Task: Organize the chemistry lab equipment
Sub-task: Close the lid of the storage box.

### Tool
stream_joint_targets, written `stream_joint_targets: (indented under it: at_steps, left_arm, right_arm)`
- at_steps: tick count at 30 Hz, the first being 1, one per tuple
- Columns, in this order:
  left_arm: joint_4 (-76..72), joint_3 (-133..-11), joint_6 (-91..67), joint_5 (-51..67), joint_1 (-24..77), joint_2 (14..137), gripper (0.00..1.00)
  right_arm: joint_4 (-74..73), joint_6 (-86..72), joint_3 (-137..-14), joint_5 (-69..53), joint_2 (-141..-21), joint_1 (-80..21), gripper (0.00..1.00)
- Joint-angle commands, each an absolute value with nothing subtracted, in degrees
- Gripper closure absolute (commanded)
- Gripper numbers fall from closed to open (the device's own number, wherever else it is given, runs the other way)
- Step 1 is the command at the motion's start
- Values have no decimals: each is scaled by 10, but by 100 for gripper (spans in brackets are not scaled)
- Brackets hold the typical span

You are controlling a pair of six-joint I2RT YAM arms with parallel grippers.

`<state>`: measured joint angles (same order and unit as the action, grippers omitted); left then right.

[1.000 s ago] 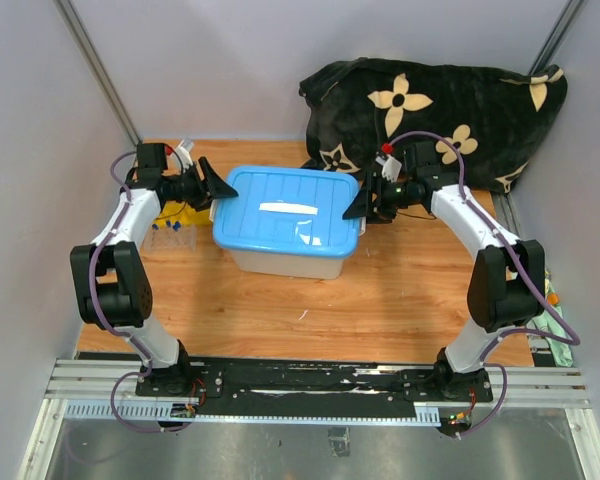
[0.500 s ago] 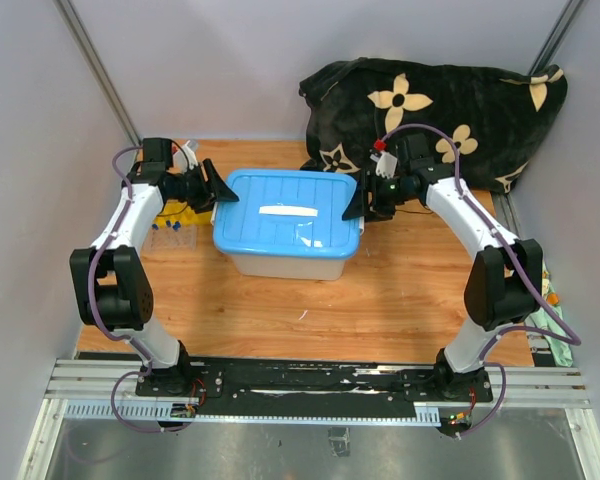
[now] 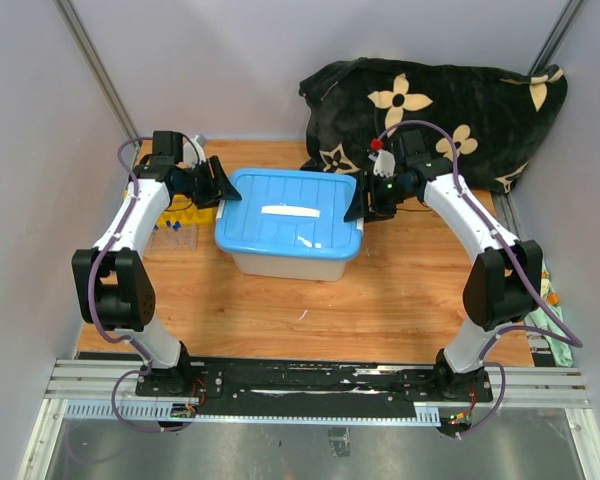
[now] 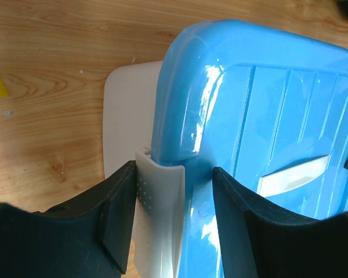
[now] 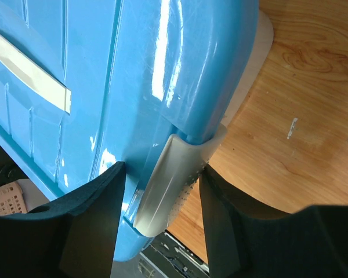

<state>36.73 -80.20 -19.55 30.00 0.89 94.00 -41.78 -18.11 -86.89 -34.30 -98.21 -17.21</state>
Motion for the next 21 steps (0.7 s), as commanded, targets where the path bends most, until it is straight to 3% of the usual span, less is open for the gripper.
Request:
stream_joint_targets:
  at_steps: [1, 15, 21]
  left_arm:
    - [411, -824, -210, 385, 70, 933, 49]
    - [462, -827, -203, 279, 94, 935, 53]
    - [462, -823, -206, 271, 98, 937, 54]
  right_arm:
    - [-433, -144, -885, -336, -1004, -233, 49]
    - [-476, -127, -917, -253, -1024, -268, 50]
    - [-495, -118, -935, -214, -1027, -276, 69]
